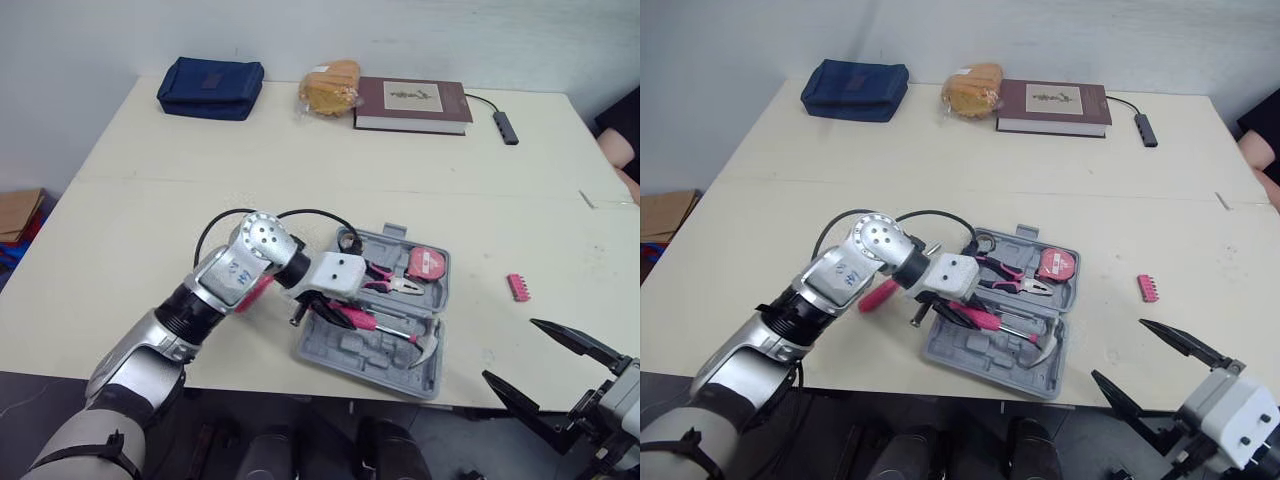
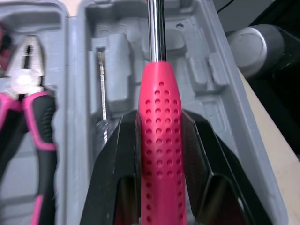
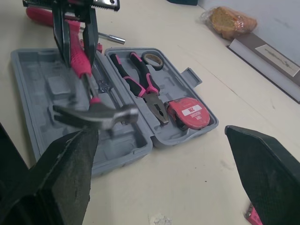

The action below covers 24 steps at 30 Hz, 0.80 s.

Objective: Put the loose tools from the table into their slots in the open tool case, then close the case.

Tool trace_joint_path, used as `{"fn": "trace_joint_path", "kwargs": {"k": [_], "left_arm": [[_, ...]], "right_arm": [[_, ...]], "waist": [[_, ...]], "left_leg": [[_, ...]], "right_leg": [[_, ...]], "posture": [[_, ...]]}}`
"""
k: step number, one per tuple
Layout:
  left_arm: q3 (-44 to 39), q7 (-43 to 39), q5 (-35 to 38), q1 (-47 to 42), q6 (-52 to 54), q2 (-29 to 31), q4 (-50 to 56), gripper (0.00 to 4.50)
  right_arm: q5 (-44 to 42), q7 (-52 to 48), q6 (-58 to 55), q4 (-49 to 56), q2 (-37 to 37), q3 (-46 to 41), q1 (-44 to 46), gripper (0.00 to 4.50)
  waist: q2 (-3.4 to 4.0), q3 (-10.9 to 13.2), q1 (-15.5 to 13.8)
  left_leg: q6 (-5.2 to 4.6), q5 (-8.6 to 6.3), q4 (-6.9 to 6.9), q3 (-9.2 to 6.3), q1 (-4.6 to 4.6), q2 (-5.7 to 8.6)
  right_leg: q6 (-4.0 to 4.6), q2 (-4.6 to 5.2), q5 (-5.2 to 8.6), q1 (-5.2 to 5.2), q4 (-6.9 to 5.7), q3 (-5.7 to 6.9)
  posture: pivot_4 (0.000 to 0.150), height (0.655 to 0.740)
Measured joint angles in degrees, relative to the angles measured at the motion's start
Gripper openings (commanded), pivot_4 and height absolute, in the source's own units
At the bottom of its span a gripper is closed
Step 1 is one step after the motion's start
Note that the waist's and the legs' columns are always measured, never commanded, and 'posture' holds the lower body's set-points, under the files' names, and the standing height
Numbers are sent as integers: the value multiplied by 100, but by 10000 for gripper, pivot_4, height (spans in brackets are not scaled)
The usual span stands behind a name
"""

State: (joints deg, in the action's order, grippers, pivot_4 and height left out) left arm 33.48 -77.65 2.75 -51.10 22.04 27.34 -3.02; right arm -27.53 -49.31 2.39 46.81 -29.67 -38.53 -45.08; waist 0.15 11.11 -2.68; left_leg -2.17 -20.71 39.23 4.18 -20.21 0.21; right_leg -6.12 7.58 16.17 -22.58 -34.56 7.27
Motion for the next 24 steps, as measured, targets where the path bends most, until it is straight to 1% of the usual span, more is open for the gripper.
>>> {"fn": "trace_joint_path", "kwargs": {"k": [3,8,14,23,24], "left_arm": [[141,114,-261,-1,47,-81,-26,5186],[142,254,-441,-3,290,-205,-13,5186],[143,471,-560,15,487,-389,-10,5186],[197,476,-719,15,556,-391,15,5186],[197,475,-726,17,567,-391,28,10186]], "right_arm": [[53,15,2,37,22,1,-41,45000],[116,47,3,67,99,1,-73,45000],[170,110,2,142,99,50,-62,45000],[196,112,6,153,100,154,-61,45000],[212,112,12,153,100,201,-61,45000]], "waist": [[0,0,-12],[0,0,-24],[0,0,-25],[1,-1,-22],[1,-1,-22]], "left_leg": [[-1,0,0,-2,-1,0],[-4,0,0,-3,-1,1],[-5,1,1,-3,-1,2],[-6,1,4,-4,1,2],[-6,1,4,-4,0,2]], "right_leg": [[0,1,0,0,0,-7],[0,5,0,1,0,-7],[0,7,0,1,-3,-8],[1,7,0,1,-7,-8],[1,7,0,1,-7,-8]], "posture": [[1500,7400],[1500,7400],[1500,7400],[1500,7400],[1500,7400]]}}
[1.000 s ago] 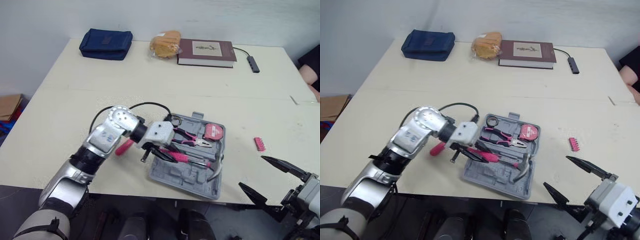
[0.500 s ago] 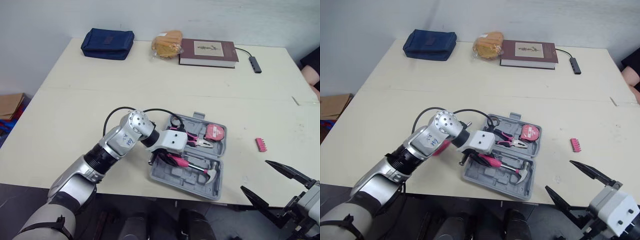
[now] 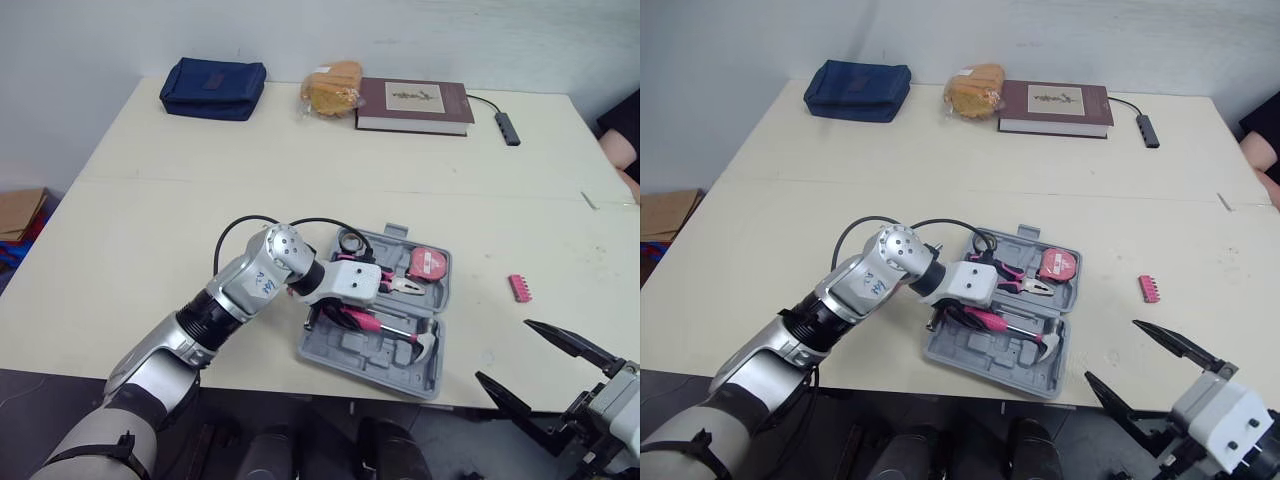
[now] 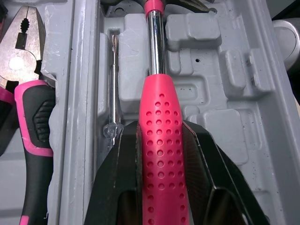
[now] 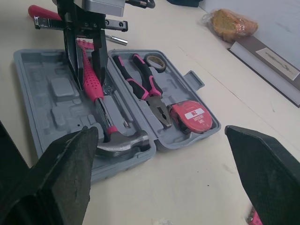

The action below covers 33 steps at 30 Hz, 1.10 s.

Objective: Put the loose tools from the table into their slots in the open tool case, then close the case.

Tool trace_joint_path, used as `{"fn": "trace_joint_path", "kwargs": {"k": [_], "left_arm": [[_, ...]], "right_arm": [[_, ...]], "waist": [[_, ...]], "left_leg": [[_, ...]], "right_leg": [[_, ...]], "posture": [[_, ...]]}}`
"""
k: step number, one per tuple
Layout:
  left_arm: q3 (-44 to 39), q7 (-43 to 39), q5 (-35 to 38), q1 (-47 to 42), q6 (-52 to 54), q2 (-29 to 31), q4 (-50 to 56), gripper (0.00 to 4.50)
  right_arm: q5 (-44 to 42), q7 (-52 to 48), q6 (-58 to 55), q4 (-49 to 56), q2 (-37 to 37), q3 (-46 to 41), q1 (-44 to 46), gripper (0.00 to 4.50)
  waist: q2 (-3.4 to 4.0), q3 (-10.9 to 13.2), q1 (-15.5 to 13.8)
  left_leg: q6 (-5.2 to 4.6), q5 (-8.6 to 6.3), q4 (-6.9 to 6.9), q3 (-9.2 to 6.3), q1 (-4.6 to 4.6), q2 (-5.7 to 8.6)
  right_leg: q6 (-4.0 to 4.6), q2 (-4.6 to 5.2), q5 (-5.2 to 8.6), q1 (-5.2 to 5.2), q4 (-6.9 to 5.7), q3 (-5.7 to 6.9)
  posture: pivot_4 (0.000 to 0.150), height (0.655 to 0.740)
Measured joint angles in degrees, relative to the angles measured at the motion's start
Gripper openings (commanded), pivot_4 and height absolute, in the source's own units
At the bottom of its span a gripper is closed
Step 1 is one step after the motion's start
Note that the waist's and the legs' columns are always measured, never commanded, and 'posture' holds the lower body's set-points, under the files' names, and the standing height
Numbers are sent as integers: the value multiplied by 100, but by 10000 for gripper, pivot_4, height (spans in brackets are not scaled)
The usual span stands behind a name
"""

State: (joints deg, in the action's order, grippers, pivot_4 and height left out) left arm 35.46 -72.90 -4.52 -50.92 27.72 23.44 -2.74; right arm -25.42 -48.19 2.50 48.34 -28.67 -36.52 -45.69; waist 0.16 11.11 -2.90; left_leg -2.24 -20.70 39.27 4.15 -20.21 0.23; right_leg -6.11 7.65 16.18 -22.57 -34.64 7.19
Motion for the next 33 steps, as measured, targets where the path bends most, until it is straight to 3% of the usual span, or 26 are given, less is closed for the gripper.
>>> {"fn": "trace_joint_path", "kwargs": {"k": [1,2,3,5,6,10,13,18,33], "left_arm": [[0,0,-2,2,17,0,7,15295],[0,-5,-2,5,29,0,7,15392],[-1,1,-6,15,42,1,8,22456],[-56,3,25,14,19,-6,33,28057],[-106,9,62,14,3,-17,34,32970],[-325,-224,437,13,-246,-14,40,32970],[-695,-208,756,83,-838,-227,-106,23798],[-1018,-204,1111,330,-1735,-579,-640,338],[-922,-54,783,665,-2306,-693,-1377,338]], "right_arm": [[10,0,1,0,0,12,0,45000],[12,0,2,-1,0,12,0,45000],[12,0,7,-1,0,12,0,45000],[19,0,26,-7,3,13,0,45000],[23,0,42,-9,3,14,0,45000],[28,-1,130,-51,4,18,7,45000],[69,-1,151,-117,9,26,11,45000],[119,-1,239,-156,22,58,28,45000],[154,-6,388,-339,120,66,-12,45000]], "waist": [[0,0,0],[0,0,0],[0,0,1],[0,0,0],[0,0,1],[0,0,1],[0,0,-3],[0,0,2],[1,-1,0]], "left_leg": [[0,0,0,0,0,0],[0,0,0,0,0,0],[0,0,0,0,-1,0],[0,0,0,0,0,0],[0,0,1,0,-1,0],[0,0,2,-1,-2,0],[0,0,6,-2,-2,0],[0,0,10,-2,-1,1],[-3,-2,13,-1,-1,2]], "right_leg": [[0,0,0,0,0,0],[0,0,0,0,0,0],[0,0,0,0,0,1],[0,0,0,0,0,1],[0,0,0,0,0,0],[0,0,0,0,1,2],[0,3,0,1,0,2],[0,0,0,2,-4,6],[0,0,0,2,-7,11]], "posture": [[1500,7400],[1500,7400],[1500,7400],[1500,7400],[1500,7400],[1500,7400],[1500,7400],[1500,7400],[1500,7400]]}}
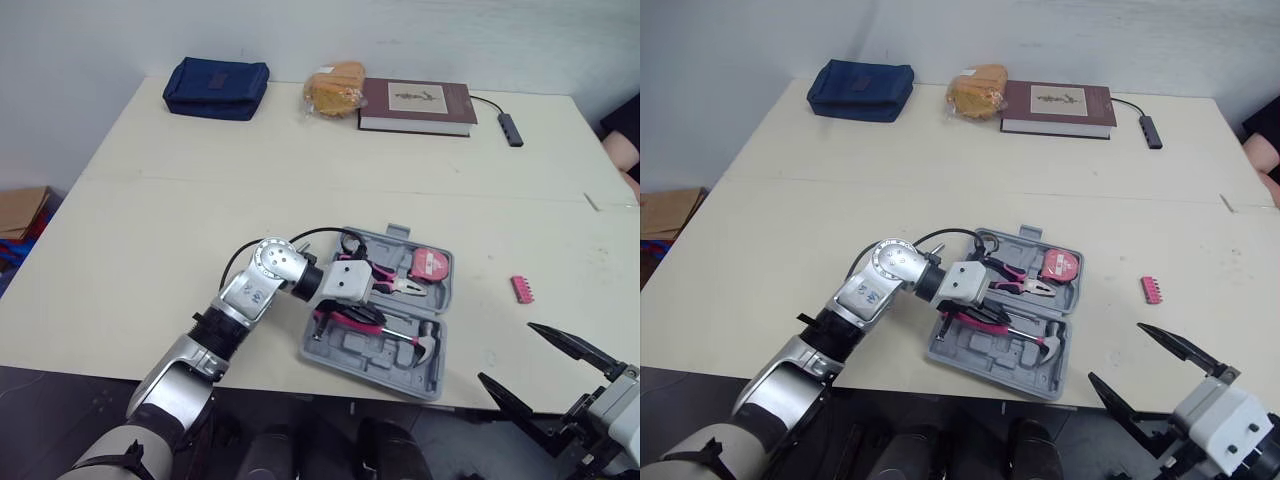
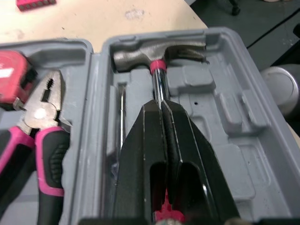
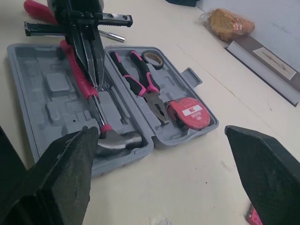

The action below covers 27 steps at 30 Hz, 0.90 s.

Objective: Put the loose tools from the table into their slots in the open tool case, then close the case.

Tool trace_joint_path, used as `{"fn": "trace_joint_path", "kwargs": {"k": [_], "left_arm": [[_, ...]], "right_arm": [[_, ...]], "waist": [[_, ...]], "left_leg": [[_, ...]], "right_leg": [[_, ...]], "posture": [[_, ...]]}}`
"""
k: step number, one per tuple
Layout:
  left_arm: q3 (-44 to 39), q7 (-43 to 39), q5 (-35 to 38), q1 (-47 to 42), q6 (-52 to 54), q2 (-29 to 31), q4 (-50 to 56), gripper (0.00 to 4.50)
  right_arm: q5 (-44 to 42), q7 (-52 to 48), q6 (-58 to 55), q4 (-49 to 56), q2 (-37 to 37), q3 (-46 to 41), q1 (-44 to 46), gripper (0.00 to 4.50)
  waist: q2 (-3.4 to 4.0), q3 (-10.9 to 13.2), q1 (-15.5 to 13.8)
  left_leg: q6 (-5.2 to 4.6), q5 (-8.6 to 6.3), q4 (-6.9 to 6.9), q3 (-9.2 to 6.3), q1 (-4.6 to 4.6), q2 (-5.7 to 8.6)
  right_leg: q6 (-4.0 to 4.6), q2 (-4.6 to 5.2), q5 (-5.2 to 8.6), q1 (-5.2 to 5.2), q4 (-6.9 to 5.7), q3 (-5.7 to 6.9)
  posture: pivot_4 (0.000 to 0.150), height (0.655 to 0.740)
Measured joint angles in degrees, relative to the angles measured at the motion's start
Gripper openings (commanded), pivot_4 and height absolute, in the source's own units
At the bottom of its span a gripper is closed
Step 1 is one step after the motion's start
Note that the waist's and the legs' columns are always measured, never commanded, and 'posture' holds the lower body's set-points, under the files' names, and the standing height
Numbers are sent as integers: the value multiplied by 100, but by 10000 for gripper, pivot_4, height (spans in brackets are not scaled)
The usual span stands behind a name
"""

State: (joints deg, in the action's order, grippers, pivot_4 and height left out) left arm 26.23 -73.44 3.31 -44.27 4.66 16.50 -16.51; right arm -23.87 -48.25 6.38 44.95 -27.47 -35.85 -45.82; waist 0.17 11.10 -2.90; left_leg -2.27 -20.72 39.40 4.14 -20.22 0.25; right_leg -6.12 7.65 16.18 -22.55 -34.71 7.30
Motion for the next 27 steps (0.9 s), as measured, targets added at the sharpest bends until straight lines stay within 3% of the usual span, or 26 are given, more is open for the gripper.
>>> {"fn": "trace_joint_path", "kwargs": {"k": [13,27], "left_arm": [[256,105,-168,155,410,-9,269,338],[658,375,-445,-36,924,49,288,338]], "right_arm": [[85,0,206,-46,138,32,-81,45000],[197,9,375,-230,224,171,-90,45000]], "waist": [[3,-9,2],[-27,-181,2]], "left_leg": [[0,0,1,-1,4,-1],[-6,-10,1,-2,26,-4]], "right_leg": [[0,1,0,5,-1,-5],[8,12,4,23,23,-18]], "posture": [[1500,7400],[1500,7400]]}}
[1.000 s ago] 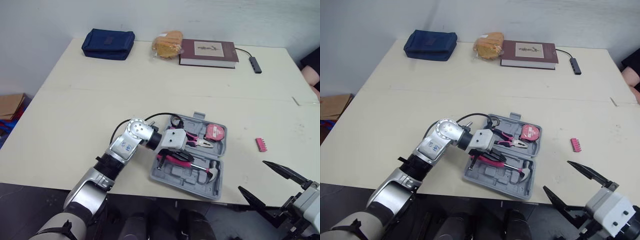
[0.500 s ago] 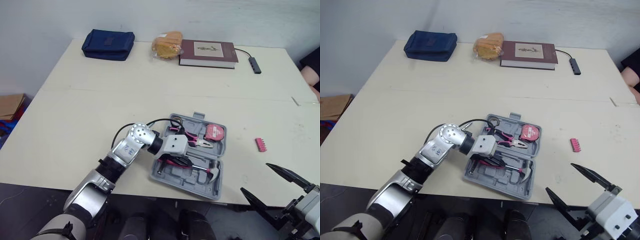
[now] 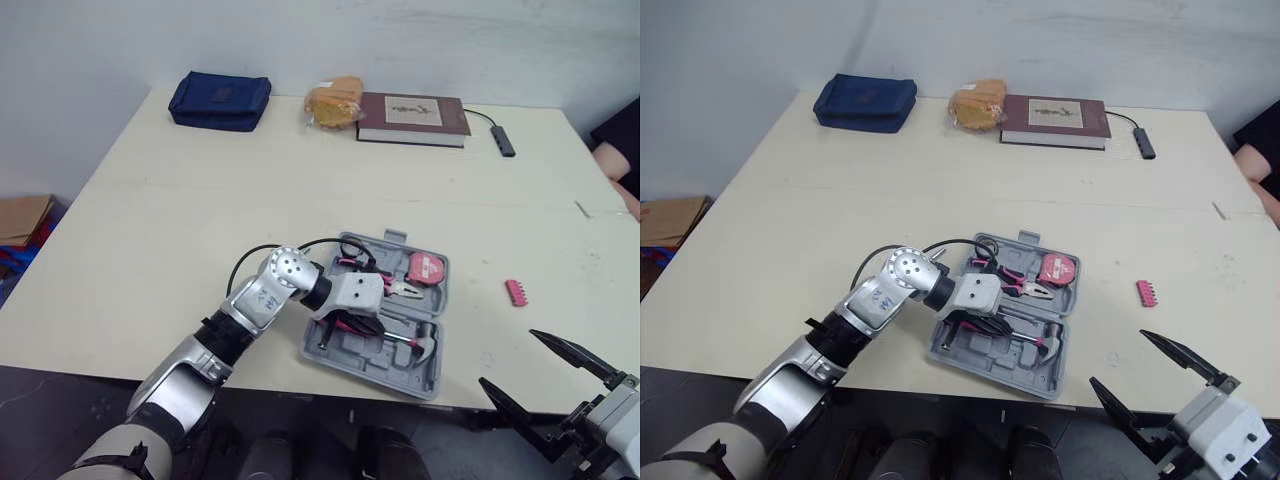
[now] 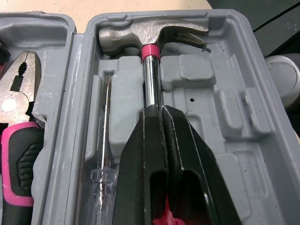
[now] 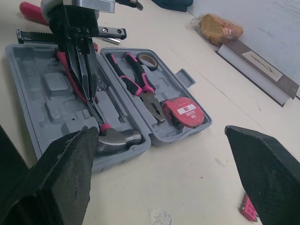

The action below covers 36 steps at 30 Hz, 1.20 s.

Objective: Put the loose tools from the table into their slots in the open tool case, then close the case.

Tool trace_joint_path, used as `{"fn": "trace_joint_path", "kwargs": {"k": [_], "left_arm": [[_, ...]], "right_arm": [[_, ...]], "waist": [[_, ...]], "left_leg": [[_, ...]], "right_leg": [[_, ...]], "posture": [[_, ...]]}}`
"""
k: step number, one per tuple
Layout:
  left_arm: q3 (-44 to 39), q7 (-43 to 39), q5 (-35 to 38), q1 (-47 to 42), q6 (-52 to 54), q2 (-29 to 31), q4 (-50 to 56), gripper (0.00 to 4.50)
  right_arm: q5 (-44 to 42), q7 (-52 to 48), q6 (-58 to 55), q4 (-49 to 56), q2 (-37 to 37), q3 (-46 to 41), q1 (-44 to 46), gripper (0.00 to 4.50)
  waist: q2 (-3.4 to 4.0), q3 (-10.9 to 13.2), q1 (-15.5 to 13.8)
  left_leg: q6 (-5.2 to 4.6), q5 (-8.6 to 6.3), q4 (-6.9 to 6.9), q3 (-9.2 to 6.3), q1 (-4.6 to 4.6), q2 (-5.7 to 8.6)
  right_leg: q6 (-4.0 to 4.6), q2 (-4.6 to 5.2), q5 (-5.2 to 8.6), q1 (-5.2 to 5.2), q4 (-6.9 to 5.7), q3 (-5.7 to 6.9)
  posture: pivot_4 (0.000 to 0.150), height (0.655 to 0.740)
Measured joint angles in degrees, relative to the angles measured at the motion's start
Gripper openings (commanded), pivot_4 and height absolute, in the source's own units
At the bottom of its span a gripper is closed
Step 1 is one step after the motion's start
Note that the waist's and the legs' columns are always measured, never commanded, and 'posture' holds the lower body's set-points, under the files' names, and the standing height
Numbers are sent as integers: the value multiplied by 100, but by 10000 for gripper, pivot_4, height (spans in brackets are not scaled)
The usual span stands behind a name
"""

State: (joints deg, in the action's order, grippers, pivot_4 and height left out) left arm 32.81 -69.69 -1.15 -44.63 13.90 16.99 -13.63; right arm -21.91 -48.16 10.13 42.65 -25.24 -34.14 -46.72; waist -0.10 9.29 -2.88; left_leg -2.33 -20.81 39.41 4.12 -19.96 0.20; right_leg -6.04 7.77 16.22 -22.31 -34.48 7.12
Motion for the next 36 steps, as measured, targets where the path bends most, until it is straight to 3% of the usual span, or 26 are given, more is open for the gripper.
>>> {"fn": "trace_joint_path", "kwargs": {"k": [6,11,16,19,22,27,36], "left_arm": [[112,48,-122,40,38,31,-82,338],[-82,129,-54,201,-480,-59,-250,338],[-798,22,687,446,-1059,-284,-547,338],[-1595,-601,1573,435,-1218,81,-217,8526],[-2189,-921,2186,495,-1137,392,1,22244],[-2962,-822,2310,951,-1340,1175,-300,43952],[-4632,479,2192,1762,-1597,2664,-1758,43952]], "right_arm": [[16,9,44,-25,25,7,5,45000],[44,13,119,-134,30,39,30,45000],[38,-24,255,-326,29,40,54,45000],[8,-153,538,-706,29,-71,9,45000],[-132,-204,838,-920,36,-281,24,45000],[-225,-366,1326,-1511,94,-561,-97,45000],[-177,-415,2595,-3391,335,-878,41,45000]], "waist": [[8,-73,20],[28,-95,18],[51,-19,0],[70,16,48],[89,23,107],[77,39,156],[80,76,188]], "left_leg": [[-36,-73,-22,-1,85,-35],[-32,-72,-21,-4,95,-37],[-11,-57,-20,-7,68,-34],[15,-46,-20,-5,60,-38],[15,-46,-22,-5,59,-35],[14,-48,-23,-5,66,-37],[33,-63,-43,-6,74,-42]], "right_leg": [[19,16,11,106,45,2],[20,23,11,89,47,2],[19,27,10,65,47,10],[28,26,16,56,47,28],[26,20,17,64,50,41],[23,5,15,72,56,39],[27,22,18,60,52,30]], "posture": [[1500,7400],[1500,7400],[1500,7400],[1500,7400],[1500,7400],[1500,7400],[1500,7400]]}}
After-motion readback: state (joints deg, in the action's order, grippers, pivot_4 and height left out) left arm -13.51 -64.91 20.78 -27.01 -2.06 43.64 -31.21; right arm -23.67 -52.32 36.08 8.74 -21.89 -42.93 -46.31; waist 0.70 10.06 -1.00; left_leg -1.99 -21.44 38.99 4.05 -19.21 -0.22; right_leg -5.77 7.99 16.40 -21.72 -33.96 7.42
